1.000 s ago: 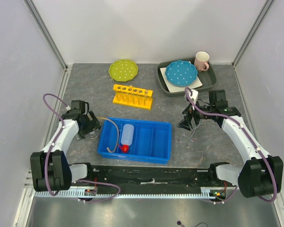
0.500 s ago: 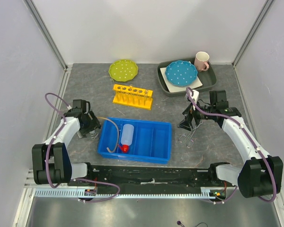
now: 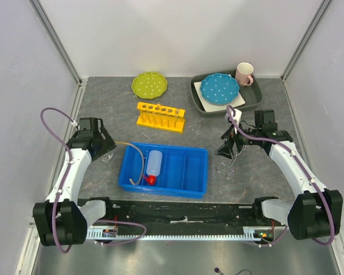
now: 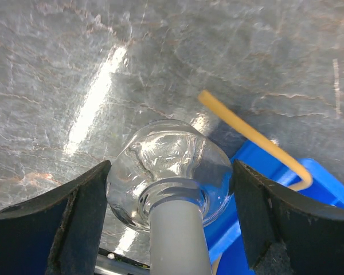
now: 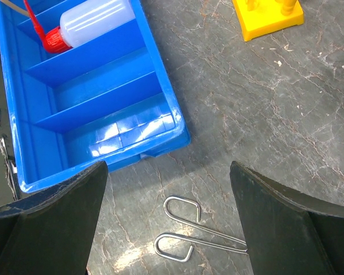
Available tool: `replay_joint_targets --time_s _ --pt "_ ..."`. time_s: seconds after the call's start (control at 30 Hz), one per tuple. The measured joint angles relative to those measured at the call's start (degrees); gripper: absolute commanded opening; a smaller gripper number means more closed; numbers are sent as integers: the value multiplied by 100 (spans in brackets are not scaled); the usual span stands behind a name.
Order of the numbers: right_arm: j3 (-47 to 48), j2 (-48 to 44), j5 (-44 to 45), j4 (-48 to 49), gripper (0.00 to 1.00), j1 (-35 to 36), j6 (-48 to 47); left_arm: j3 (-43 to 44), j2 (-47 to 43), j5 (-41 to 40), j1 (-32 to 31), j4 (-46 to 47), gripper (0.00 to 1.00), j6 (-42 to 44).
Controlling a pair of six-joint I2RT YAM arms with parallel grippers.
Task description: Organize the chemistry lab equipment
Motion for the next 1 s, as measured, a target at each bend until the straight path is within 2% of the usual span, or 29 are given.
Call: replay_joint_targets --time_s 0.33,0.43,0.7,0.83,1.0 --pt "0 0 -4 0 95 -26 -9 710 -435 892 -214 -450 21 166" --pt "0 0 -7 0 95 -46 -15 953 -507 1213 -793 -535 21 149" --pt "0 0 -11 0 95 -151 -17 1255 -409 1453 -2968 -435 20 -415" --pt "-2 0 -28 0 95 -258 -15 1261 -11 1388 -4076 -269 20 -780" --pt "-7 2 -46 0 95 -380 -15 1298 844 1185 -5058 -37 21 -1082"
